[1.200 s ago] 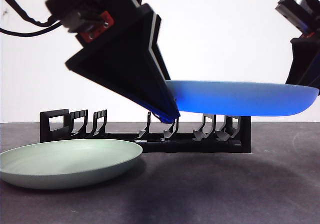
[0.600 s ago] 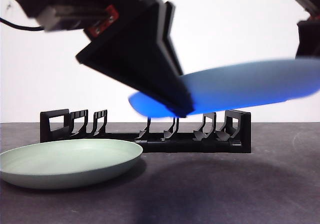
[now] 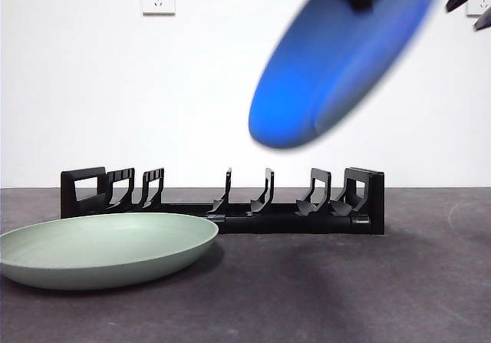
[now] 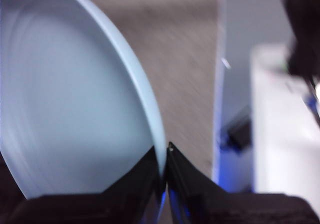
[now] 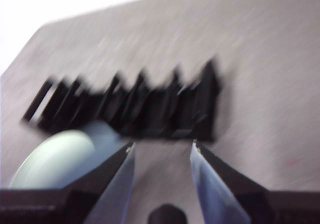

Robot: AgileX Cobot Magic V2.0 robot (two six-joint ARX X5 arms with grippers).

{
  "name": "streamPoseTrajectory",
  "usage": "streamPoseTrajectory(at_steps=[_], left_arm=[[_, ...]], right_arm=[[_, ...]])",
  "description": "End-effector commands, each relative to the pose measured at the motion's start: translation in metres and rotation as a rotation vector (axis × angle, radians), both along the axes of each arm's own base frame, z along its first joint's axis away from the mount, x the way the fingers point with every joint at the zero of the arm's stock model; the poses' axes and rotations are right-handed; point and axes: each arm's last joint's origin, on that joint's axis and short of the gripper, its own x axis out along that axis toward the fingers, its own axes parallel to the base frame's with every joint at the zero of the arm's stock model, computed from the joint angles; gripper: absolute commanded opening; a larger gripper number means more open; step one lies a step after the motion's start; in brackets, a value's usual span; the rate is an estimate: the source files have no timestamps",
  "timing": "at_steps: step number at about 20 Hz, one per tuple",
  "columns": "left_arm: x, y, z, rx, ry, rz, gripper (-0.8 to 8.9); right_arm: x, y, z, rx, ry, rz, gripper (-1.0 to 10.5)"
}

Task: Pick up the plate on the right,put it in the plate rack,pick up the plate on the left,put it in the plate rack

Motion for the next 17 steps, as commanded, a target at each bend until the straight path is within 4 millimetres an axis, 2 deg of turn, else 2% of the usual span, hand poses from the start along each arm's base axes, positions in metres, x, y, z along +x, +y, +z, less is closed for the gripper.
streamPoseTrajectory(at_steps=[1, 4, 8, 11, 14, 17], left_arm=[[0.022, 0.018, 0.016, -0.123, 0.057, 0.166, -0.09], [0.055, 0.052, 0.028, -0.239, 0.111, 0.305, -0.09], [0.098, 0.105, 0.039, -0.426, 0.216, 0.346, -0.09], [0.119, 0.141, 0.043, -0.509, 0.227, 0.415, -0.09], [0.138, 0.168, 0.041, -0.590, 0.281, 0.431, -0.09], [0.158, 0.178, 0.025, -0.594, 0.341, 0.478, -0.09]], right_arm=[[-0.002, -0.002, 0.003, -0.008, -0.019, -0.051, 1.9], [-0.003, -0.002, 0.003, -0.013, -0.017, -0.059, 1.9], [-0.003, -0.002, 0.003, -0.016, -0.017, -0.058, 1.9], [-0.003, -0.002, 0.003, -0.016, -0.017, -0.058, 1.9], [-0.002, -0.002, 0.003, -0.016, -0.018, -0.058, 1.9], [-0.001, -0.002, 0.002, -0.017, -0.012, -0.058, 1.9]])
